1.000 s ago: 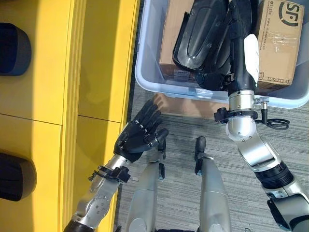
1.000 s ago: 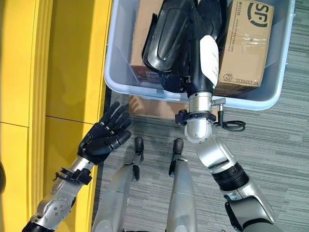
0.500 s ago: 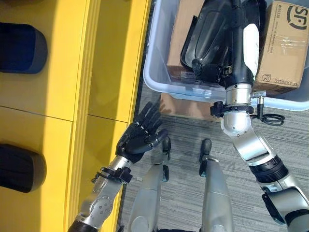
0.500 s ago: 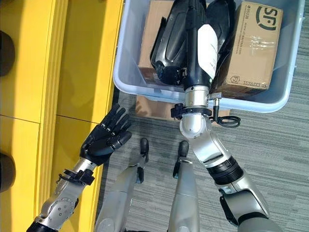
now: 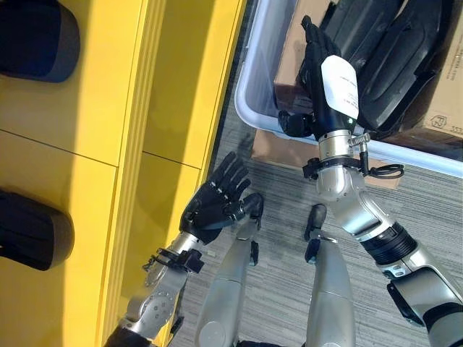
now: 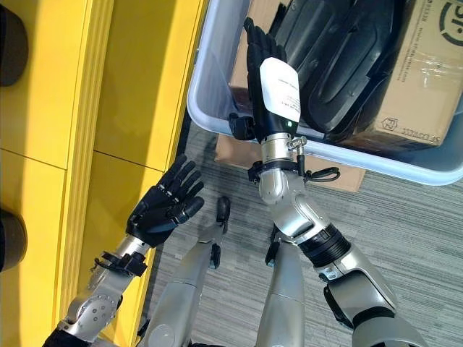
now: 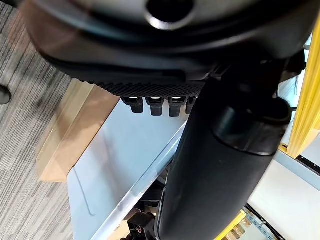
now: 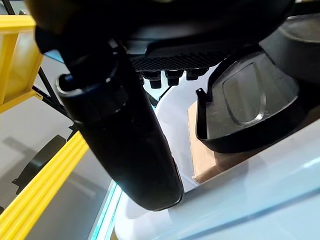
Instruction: Move parts from the plastic box to the shelf.
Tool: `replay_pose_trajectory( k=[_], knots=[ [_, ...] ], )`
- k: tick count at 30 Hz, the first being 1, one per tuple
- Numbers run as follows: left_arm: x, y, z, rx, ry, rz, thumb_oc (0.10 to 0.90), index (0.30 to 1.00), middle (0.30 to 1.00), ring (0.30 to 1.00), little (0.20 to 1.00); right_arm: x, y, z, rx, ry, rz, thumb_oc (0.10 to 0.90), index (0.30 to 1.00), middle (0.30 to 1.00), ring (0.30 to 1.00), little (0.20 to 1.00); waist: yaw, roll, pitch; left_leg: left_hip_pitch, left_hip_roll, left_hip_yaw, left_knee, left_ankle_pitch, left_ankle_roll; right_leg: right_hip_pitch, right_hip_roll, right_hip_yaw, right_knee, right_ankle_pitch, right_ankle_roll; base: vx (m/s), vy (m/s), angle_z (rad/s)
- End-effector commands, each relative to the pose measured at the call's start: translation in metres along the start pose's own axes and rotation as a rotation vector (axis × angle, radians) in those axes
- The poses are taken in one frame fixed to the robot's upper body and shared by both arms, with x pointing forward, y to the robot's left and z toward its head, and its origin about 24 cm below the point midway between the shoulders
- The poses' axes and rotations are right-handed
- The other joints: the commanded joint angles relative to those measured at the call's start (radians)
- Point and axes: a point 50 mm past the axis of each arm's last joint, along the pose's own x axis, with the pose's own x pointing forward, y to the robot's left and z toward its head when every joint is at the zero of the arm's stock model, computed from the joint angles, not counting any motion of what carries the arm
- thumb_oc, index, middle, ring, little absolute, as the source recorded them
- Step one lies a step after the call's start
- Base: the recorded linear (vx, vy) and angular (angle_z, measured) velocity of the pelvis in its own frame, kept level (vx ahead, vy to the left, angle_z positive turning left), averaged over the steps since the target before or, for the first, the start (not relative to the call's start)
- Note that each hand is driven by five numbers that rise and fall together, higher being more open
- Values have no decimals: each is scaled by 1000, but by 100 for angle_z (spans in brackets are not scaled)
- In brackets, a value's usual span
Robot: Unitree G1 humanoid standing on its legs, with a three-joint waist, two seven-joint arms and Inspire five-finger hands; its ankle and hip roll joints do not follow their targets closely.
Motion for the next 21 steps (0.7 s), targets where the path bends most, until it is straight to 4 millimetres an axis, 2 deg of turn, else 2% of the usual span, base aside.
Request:
replay_pose_trajectory(
  k=[1,7,11,12,14,18,21],
  knots=[
    [2,-32,20,21,-144,-131,900,1000,1000,1000,1000,27,-24,42,-47,-194,-140,900,1000,1000,1000,1000,7,56,-14,-35,24,-80,113,-175,2,34,-65,83,-186,79,69,0,66,1],
    [4,-33,23,40,-154,-138,900,1000,1000,1000,1000,28,-26,33,-89,-149,-227,900,1000,1000,1000,1000,13,46,-14,-102,7,-83,161,-194,11,6,-71,80,-201,101,67,-4,22,6],
    [4,-33,24,46,-161,-129,900,1000,1000,1000,1000,28,-34,32,-120,-169,-332,900,1000,1000,1000,1000,13,38,-14,-128,6,-80,179,-201,14,-3,-72,79,-211,112,68,1,3,2],
    [5,-35,24,57,-166,-124,900,1000,1000,1000,1000,28,-44,33,-84,-177,-422,900,1000,1000,1000,1000,9,34,-14,-138,9,-73,183,-204,14,1,-72,77,-227,119,68,0,0,0],
    [6,-37,25,61,-170,-120,900,1000,1000,1000,1000,27,-50,33,-53,-172,-460,900,1000,1000,1000,1000,5,31,-14,-149,11,-72,192,-209,13,-4,-73,78,-228,120,69,3,-17,-5],
    [6,-38,23,50,-171,-120,900,1000,1000,1000,1000,24,-57,30,-8,-140,-554,900,1000,1000,1000,1000,-3,37,-14,-162,13,-60,204,-213,12,-14,-70,87,-229,120,67,5,13,-3],
    [7,-39,23,31,-181,-107,900,1000,1000,1000,1000,20,-64,31,13,-181,-629,900,1000,1000,1000,1000,-10,42,-14,-166,13,-54,208,-216,11,-21,-69,93,-227,120,67,5,25,-6]
  ],
)
